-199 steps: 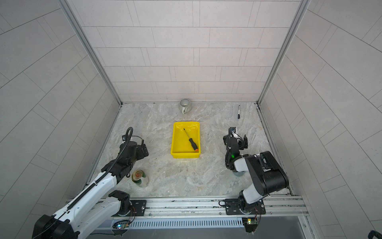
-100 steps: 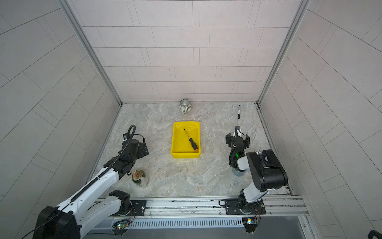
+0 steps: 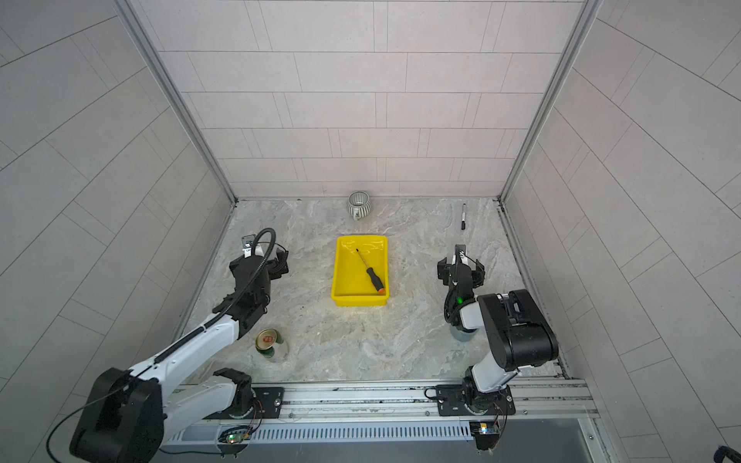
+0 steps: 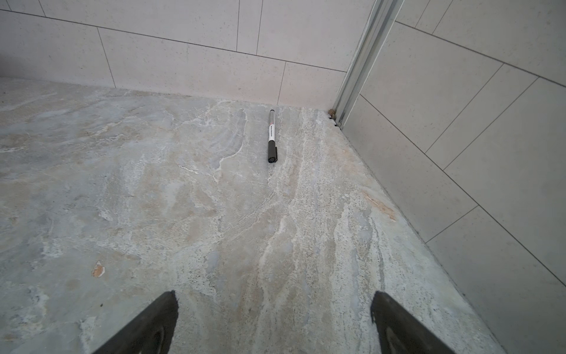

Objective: Put the screwdriver in the bin
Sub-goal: Reset both arms

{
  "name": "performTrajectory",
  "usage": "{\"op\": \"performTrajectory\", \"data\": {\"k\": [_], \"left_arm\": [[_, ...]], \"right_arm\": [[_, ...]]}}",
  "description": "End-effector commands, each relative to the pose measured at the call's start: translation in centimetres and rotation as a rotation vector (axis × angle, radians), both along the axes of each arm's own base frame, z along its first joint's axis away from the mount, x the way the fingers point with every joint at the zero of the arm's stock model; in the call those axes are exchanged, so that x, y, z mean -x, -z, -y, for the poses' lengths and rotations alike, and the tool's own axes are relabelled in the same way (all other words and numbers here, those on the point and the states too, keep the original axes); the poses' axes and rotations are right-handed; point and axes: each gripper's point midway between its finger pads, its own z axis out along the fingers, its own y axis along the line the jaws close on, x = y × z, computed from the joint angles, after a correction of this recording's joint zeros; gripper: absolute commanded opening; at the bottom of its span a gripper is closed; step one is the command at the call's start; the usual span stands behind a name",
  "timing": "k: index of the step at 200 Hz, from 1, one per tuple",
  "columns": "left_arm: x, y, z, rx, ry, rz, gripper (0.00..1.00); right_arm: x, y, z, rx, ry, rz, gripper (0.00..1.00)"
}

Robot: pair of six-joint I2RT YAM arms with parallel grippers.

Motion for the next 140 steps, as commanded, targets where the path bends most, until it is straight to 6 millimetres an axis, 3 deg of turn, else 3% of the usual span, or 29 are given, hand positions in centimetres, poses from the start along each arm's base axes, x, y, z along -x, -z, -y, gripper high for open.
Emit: {"op": "performTrajectory", "data": {"k": [1,23,41,89,94,99,140], "left_arm": [[-0.2,-2.6,0.2,-0.100,0.037,0.233,1.00],[0.3,-0.7,0.5,-0.128,0.071,0.249,1.00],[0.2,-0.4,0.9,-0.176,0.095,0.234,1.00],[0.3,0.9,0.1,-0.196,0.069,0.043,1.00],[0.6,1.7,-0.2,-0.203,0.064,-0.004,1.00],[0.3,1.0,-0.2,-0.200,0.057,-0.006,1.00],[-0.5,1.2,0.0,-0.192,0.070,0.022,1.00]], "right_arm": [[-0.1,-0.1,-0.1,-0.004,-0.003,0.010,0.99],[-0.1,0.0,-0.1,-0.006,-0.003,0.010,1.00],[-0.1,-0.1,0.0,-0.006,-0.001,0.012,1.00],[-0.1,0.0,-0.1,-0.004,0.000,0.009,1.00],[-0.1,-0.1,-0.1,-0.005,-0.001,0.011,1.00],[-0.1,0.0,-0.1,-0.005,-0.001,0.010,1.00],[-0.1,0.0,-0.1,-0.005,-0.001,0.010,1.00]]}}
